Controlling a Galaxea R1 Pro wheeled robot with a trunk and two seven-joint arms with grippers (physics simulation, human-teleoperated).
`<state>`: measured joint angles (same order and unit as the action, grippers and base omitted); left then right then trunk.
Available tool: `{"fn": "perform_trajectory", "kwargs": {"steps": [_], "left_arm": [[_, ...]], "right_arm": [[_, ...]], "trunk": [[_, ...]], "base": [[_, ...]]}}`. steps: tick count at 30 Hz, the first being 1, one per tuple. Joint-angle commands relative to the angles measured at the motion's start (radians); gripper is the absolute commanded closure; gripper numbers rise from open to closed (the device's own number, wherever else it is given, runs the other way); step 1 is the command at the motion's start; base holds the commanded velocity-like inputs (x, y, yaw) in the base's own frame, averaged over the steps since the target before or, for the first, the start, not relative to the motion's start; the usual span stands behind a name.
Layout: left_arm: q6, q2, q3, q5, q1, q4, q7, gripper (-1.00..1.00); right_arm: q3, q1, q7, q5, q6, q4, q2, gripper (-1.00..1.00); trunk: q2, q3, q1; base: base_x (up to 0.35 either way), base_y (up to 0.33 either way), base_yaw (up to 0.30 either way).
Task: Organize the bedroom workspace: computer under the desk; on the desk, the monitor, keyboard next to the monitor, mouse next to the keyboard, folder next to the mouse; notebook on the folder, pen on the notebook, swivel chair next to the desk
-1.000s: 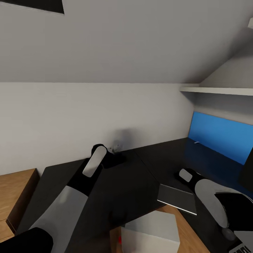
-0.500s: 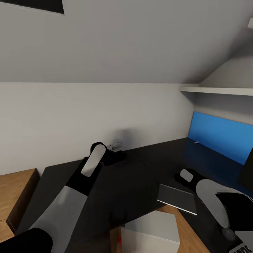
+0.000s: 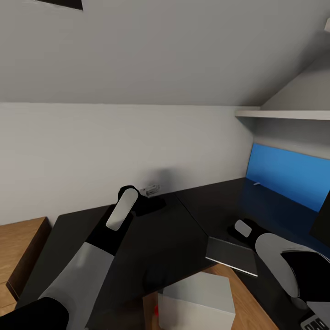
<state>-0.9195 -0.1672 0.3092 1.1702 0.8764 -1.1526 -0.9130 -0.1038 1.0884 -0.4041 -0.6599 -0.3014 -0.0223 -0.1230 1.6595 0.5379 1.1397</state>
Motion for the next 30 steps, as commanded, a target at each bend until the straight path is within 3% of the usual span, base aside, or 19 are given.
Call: {"fn": "perform_trajectory", "kwargs": {"steps": [1,23,30], "left_arm": [[-0.001,0.000,0.001,0.009,0.001,-0.001,-0.011,-1.00],[0.000,0.001,-0.001,0.014,0.001,0.001,-0.007,-1.00],[0.001,0.002,-0.001,0.015,0.001,0.005,-0.006,-1.00]], "right_arm": [[0.018,-0.001,-0.001,-0.020,-0.006,0.010,0.000,-1.00],[0.018,-0.001,-0.001,-0.017,-0.002,0.012,0.002,-1.00],[0.017,-0.001,-0.001,-0.017,-0.002,0.012,0.003,-1.00]], "trunk": [[0.007,0.005,0.004],[0.007,0.005,0.004],[0.007,0.005,0.004]], "base": [[0.000,0.000,0.000],[0.000,0.000,0.000],[-0.182,0.000,0.000]]}}
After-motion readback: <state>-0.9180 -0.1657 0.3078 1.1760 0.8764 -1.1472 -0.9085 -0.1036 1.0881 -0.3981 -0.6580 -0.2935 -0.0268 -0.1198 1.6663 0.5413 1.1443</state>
